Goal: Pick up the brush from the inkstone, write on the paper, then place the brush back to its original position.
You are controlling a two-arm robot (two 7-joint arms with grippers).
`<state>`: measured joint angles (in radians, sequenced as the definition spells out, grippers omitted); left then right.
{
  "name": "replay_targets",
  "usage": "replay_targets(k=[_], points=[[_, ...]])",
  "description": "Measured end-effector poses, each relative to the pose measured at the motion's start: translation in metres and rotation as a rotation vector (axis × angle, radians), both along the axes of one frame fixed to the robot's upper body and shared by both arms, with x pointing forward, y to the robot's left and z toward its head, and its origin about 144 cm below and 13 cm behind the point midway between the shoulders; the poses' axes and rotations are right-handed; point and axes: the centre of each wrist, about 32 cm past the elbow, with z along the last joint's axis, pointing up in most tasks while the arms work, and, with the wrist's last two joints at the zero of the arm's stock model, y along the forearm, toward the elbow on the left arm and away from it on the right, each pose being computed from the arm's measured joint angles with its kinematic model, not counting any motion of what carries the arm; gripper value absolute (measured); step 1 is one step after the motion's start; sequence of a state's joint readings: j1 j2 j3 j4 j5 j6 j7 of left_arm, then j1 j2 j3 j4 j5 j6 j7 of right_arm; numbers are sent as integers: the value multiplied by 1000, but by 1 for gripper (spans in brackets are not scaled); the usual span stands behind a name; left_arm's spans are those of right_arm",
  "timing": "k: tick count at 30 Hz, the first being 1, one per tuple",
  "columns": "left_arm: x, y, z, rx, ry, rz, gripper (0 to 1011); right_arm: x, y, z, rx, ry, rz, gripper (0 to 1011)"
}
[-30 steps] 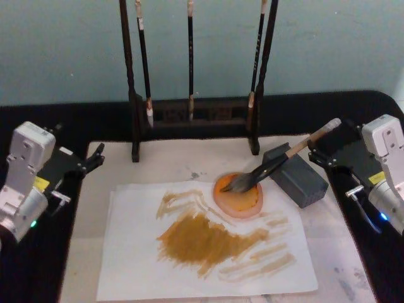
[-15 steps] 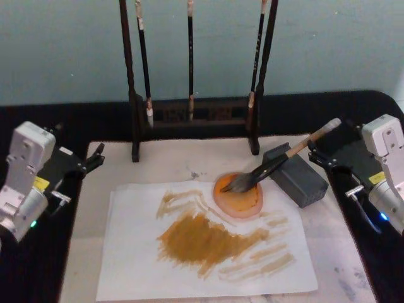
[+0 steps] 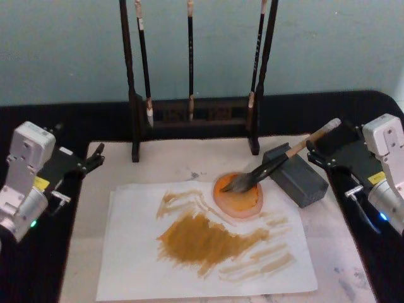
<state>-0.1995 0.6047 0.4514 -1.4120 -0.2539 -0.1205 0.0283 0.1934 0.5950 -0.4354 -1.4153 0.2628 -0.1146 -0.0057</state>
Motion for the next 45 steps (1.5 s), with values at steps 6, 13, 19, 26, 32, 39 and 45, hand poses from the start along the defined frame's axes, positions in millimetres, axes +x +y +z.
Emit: replay_targets(k=[6, 13, 19, 26, 32, 39, 45], points=[[0, 0, 0, 0, 0, 0, 1010, -2, 1, 2, 118, 57, -6, 1000], [0, 0, 0, 0, 0, 0, 1010, -3, 0, 7, 365, 175, -31, 1000], [0, 0, 0, 0, 0, 0, 1010, -3, 1, 11, 608, 292, -70, 1000], [0, 0, 0, 0, 0, 0, 1010, -2, 4, 14, 802, 380, -102, 1000], [0, 0, 0, 0, 0, 0, 1010, 0, 8, 15, 909, 417, -106, 1000], [0, 0, 0, 0, 0, 0, 1010, 3, 12, 14, 987, 431, -111, 1000], [0, 0, 0, 0, 0, 0, 1010, 4, 15, 13, 1028, 440, -122, 1000]])
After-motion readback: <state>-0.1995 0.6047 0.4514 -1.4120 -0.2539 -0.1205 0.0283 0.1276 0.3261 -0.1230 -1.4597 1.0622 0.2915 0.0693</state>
